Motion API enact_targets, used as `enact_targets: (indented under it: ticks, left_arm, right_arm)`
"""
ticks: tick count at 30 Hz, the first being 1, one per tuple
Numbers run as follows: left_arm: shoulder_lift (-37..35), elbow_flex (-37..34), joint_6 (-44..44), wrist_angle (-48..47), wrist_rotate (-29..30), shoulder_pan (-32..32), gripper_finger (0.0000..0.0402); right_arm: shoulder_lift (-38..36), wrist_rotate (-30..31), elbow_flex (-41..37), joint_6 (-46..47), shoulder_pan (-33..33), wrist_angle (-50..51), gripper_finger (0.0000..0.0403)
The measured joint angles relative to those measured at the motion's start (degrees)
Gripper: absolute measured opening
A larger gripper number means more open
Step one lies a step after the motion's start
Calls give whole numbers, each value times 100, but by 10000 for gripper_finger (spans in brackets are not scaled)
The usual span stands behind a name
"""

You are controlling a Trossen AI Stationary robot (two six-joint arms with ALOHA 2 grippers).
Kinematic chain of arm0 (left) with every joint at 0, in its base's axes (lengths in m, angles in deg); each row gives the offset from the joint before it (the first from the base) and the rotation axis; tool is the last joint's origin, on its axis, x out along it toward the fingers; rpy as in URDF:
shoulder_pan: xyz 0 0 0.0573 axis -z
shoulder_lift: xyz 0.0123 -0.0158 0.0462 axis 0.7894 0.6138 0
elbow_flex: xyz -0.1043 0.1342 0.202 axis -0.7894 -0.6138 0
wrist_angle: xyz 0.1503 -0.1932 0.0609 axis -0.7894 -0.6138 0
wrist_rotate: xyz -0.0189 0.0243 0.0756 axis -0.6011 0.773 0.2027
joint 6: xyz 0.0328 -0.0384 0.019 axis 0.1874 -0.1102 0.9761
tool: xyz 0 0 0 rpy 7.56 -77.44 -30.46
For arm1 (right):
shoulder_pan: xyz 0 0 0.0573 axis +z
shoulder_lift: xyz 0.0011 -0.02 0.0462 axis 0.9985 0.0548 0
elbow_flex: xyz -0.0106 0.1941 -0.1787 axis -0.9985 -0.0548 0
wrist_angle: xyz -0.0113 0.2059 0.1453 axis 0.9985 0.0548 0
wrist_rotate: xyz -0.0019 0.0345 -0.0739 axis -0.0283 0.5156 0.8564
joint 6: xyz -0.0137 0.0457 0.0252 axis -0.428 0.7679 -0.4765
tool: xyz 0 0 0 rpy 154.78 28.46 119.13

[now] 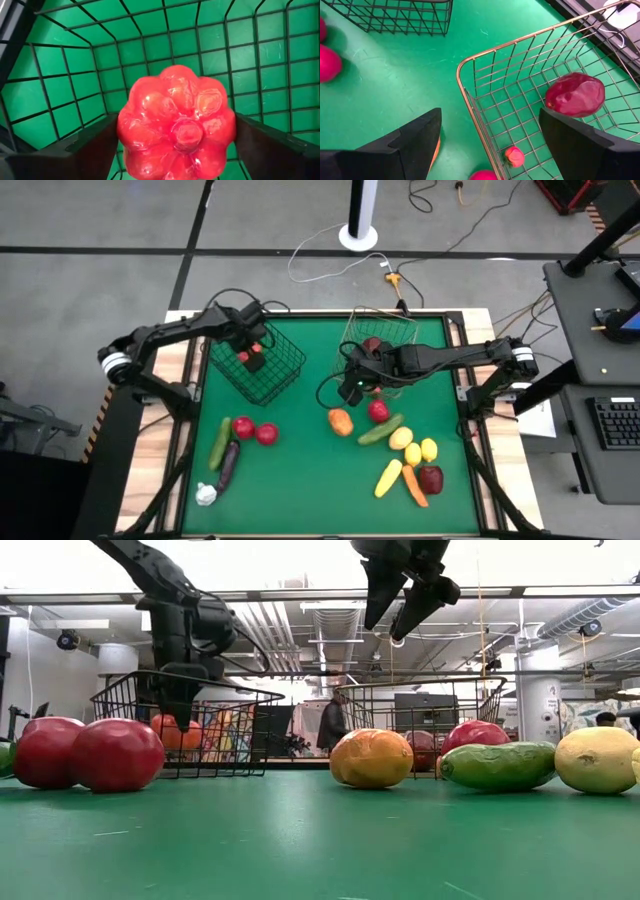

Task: Sort produce into baskets
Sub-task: Put the orange pumpkin into the black wire basket, then put the brown potato into the black wire basket

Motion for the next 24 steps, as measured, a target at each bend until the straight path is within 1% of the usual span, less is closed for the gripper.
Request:
enact_targets:
  ticks: [7,16,20,24]
  left_arm:
    - [-5,0,78,42,0,0,375]
    - [-124,13,78,42,-1,0,379]
    - [-412,13,17,33,-2,42,379]
    - [-1011,13,-341,39,-187,278,380]
  right_arm:
    - [0,-1,0,5,0,0,325]
    - [0,-3,0,8,0,-1,325]
    - [0,-3,0,7,0,-2,325]
    - [0,-3,0,28,0,-4,325]
